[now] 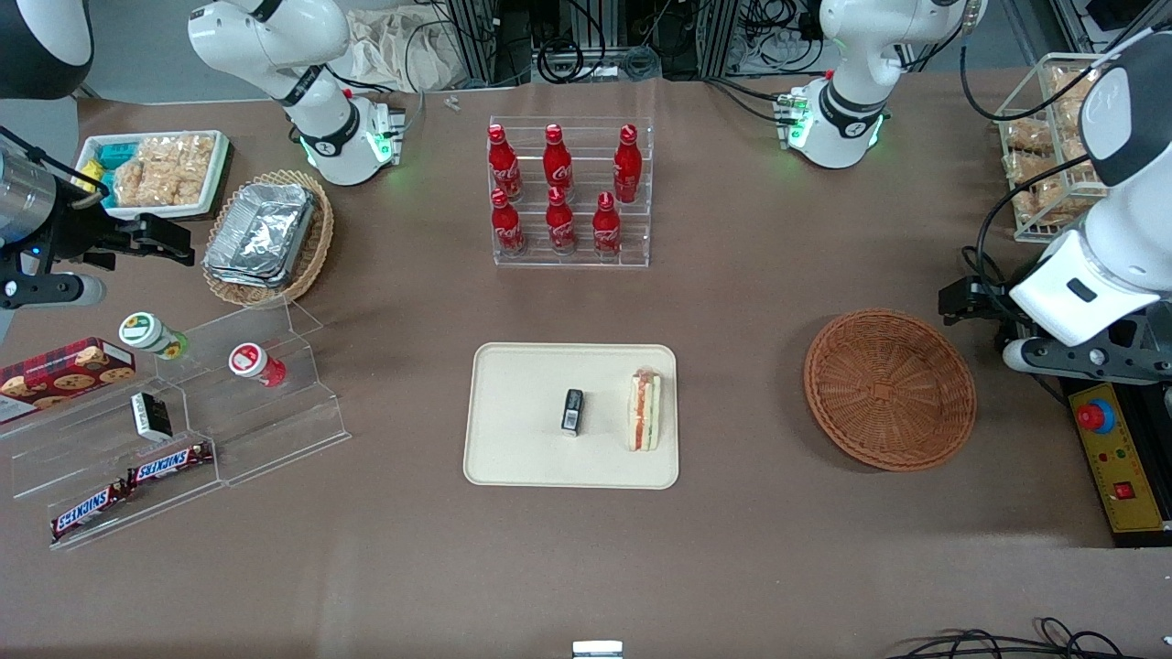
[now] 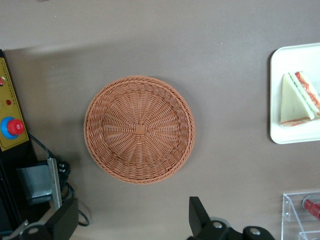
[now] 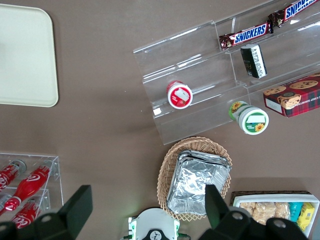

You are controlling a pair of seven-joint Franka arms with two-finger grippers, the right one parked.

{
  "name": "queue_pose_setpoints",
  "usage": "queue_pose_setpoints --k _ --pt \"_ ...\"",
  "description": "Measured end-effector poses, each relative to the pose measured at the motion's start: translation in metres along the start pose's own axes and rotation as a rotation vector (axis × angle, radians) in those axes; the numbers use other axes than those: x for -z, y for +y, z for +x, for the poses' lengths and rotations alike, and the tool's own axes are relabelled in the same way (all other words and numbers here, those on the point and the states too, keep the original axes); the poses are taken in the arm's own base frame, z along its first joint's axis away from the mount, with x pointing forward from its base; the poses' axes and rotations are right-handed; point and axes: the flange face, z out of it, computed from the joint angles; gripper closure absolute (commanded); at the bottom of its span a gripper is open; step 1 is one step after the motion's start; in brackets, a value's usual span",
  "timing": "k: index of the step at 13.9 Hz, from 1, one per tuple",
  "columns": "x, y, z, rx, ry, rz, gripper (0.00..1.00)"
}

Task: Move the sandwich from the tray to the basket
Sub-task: 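Lift the left gripper from above the wicker basket toward the white tray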

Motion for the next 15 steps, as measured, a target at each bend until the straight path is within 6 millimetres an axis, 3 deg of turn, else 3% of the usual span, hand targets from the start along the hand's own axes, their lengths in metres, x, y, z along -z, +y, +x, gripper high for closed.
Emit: queue_pose_setpoints --k 3,9,12,15 --pt "0.003 0.017 0.004 0.014 0.034 -0.001 0.01" --pt "0.001 0.117 -0.004 0.064 0.03 -0.006 0.01" --pt "-0.017 0.164 -0.01 0.063 -0.002 0.001 0.01" --pt "-0.036 0.189 -0.007 0.03 -0.014 0.002 0.01"
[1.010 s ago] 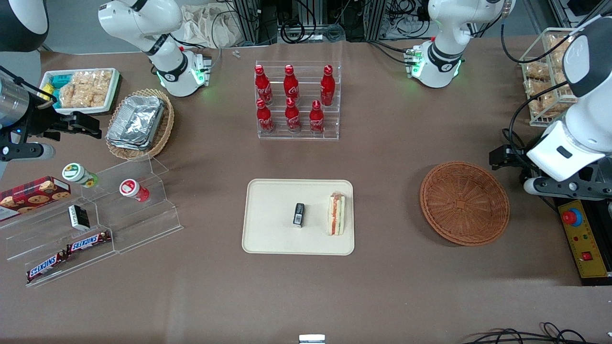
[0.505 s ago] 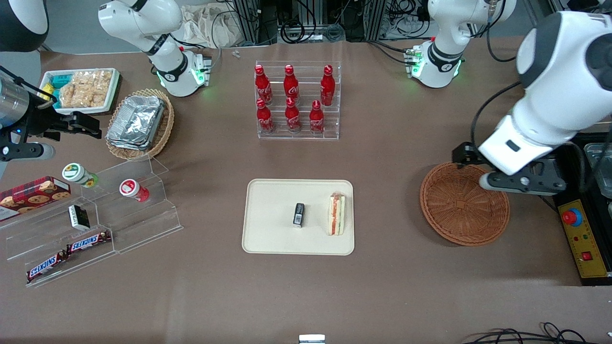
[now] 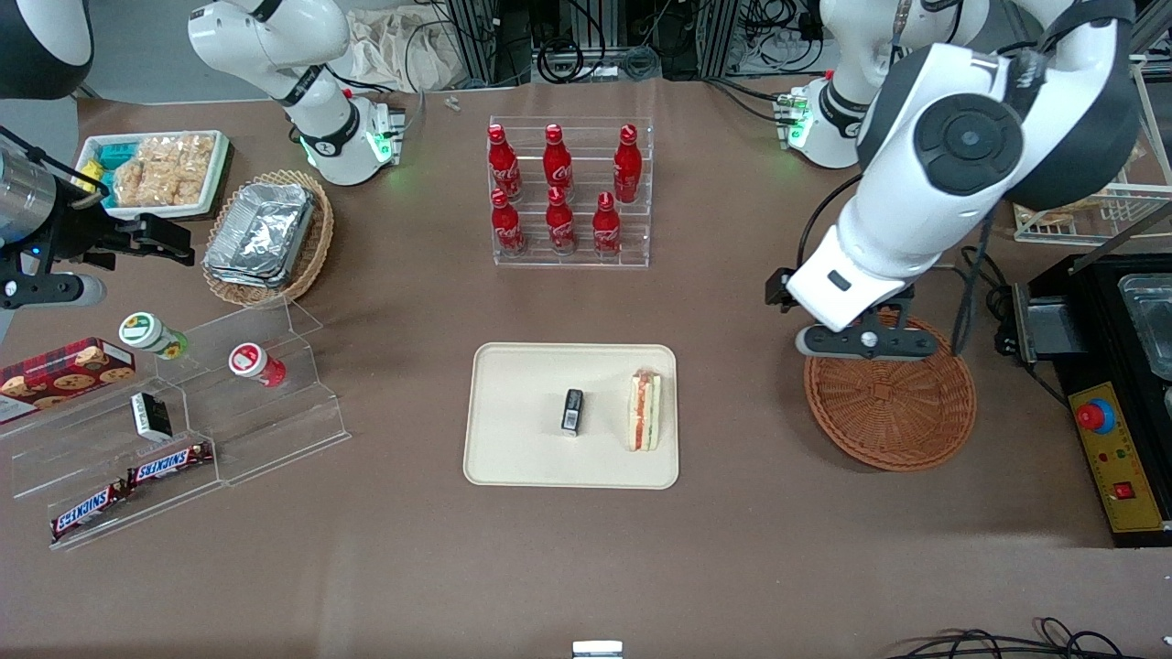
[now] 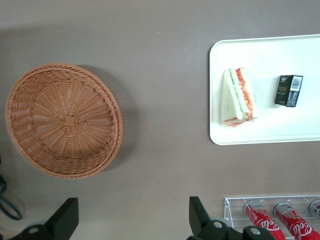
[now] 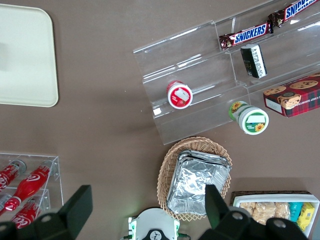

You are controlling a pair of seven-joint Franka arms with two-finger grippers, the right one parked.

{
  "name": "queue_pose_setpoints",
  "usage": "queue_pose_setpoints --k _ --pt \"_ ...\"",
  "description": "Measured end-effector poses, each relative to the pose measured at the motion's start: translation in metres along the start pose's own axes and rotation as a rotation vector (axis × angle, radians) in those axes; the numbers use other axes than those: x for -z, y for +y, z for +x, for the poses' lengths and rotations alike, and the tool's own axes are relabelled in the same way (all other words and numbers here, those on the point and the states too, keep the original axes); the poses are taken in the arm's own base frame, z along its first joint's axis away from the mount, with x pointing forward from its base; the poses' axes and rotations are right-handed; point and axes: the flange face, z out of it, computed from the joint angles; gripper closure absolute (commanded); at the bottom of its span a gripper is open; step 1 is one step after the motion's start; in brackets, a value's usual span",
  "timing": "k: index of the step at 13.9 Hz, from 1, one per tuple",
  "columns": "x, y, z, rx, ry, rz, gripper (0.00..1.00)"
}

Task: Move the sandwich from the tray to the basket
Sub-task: 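Lift the left gripper from above the wicker basket toward the white tray, then lower the open left gripper over the wrapped sandwich on the tray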

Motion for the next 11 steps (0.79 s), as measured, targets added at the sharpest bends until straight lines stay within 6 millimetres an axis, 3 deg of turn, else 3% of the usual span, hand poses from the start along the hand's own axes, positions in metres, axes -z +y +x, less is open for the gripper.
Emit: queue_pose_setpoints --k 5,11 --pt "-0.04 0.052 0.008 -0.052 0.007 -0.037 0.01" --pt "-0.123 0.096 0.053 0.156 0.129 -0.189 0.01"
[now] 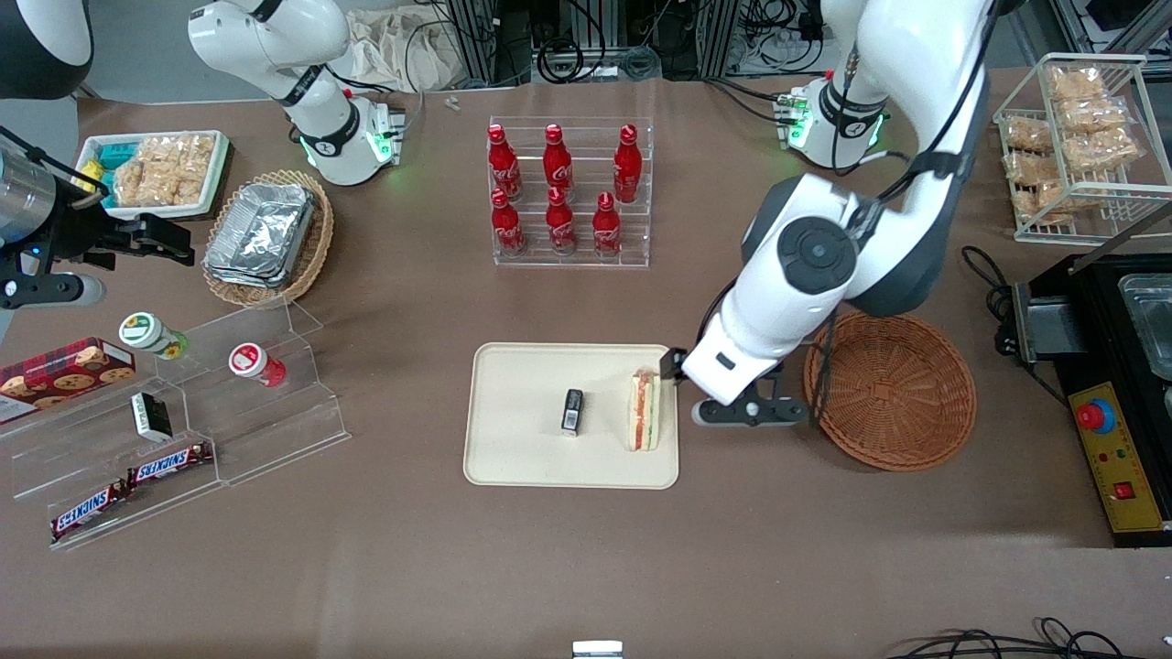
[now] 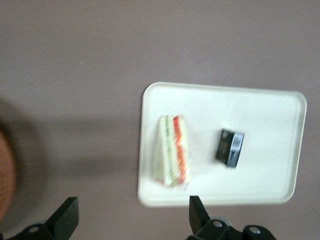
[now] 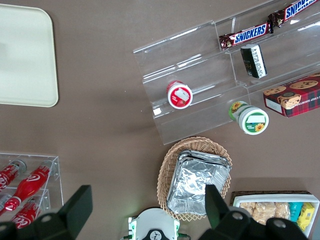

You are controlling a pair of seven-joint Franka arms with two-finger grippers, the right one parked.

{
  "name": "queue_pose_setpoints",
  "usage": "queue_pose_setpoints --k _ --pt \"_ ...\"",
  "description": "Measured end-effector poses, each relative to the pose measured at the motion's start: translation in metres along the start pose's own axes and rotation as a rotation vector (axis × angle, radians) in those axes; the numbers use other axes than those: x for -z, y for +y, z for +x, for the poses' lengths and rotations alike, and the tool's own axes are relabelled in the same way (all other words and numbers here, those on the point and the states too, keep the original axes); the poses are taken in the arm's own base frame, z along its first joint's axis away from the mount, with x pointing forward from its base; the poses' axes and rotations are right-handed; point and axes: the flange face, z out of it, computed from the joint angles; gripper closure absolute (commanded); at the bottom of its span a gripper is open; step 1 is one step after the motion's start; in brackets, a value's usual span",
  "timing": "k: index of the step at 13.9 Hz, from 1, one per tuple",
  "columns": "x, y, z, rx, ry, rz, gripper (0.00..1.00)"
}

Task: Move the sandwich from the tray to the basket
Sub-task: 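Lower the open left gripper over the wrapped sandwich on the tray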

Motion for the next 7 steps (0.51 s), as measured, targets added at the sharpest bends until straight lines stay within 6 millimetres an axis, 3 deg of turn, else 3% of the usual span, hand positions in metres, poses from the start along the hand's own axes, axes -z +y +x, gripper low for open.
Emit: queue_pose_setpoints --k 4,7 --pt "-0.07 0.032 -0.018 0.034 0.031 -0.01 0.01" --pt "-0.103 0.043 -0.029 0.03 0.046 0.038 0.01"
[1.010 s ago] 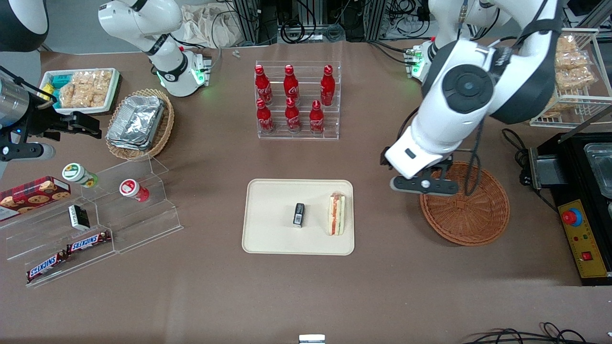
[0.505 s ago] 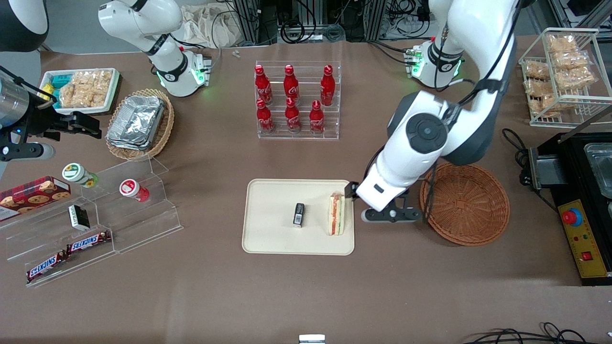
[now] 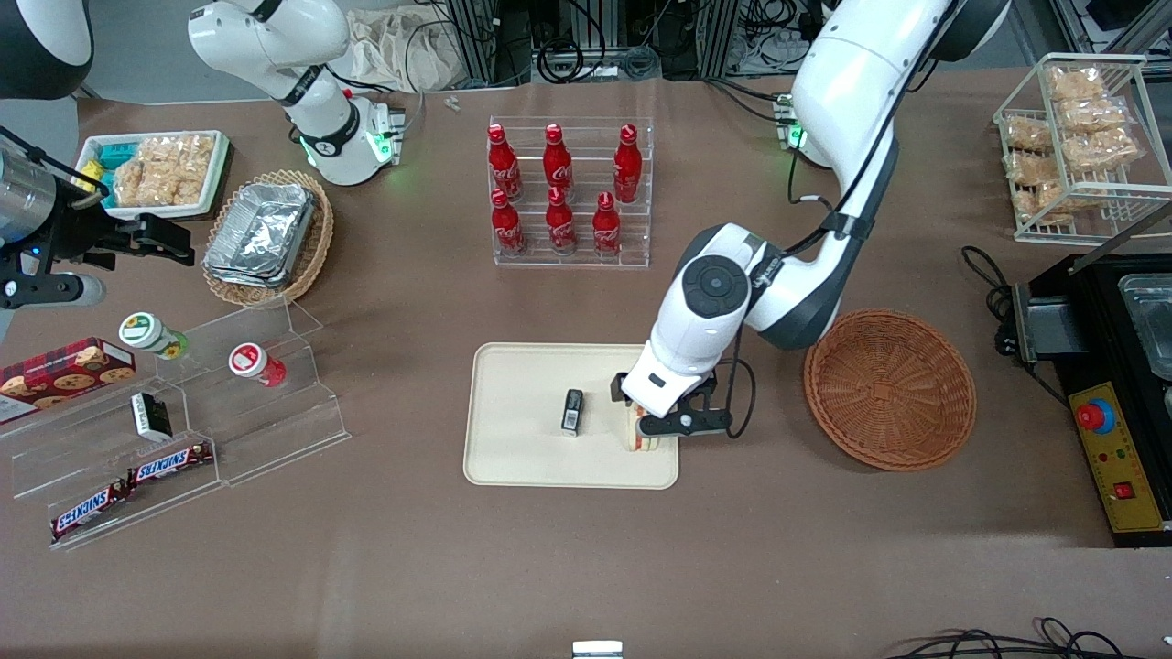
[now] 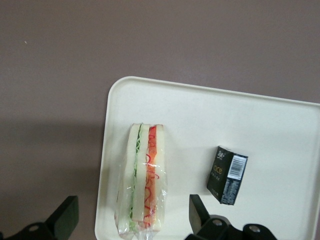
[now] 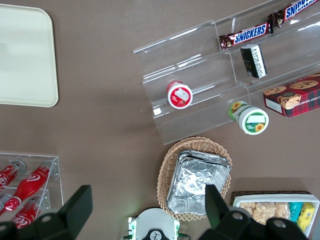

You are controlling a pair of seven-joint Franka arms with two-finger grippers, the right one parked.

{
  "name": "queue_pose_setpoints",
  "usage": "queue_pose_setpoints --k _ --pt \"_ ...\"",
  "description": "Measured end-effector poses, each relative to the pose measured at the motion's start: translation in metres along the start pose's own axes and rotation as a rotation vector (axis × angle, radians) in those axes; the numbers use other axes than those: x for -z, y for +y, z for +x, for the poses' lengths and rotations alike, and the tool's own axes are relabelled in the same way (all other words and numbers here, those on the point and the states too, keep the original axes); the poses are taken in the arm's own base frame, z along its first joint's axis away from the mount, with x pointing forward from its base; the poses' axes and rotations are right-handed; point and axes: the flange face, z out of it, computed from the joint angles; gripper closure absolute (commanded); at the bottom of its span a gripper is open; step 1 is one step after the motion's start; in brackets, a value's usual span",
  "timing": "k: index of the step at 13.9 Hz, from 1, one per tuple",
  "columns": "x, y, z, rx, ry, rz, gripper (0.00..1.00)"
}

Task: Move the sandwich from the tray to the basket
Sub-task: 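Lower the open left gripper over the wrapped sandwich on the tray, then close the left gripper on the wrapped sandwich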

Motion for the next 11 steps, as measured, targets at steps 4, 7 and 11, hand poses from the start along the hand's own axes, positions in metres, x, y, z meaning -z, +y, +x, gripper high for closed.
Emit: queue_pose_setpoints --k 4,7,11 --pt "-0.036 0.005 -0.01 -0.002 0.004 -0.004 0.01" --pt "-0.052 0.009 -0.021 -0.018 0.003 0.013 0.02" --pt "-0.07 0.004 -0.031 -0.031 -0.002 0.036 0.51"
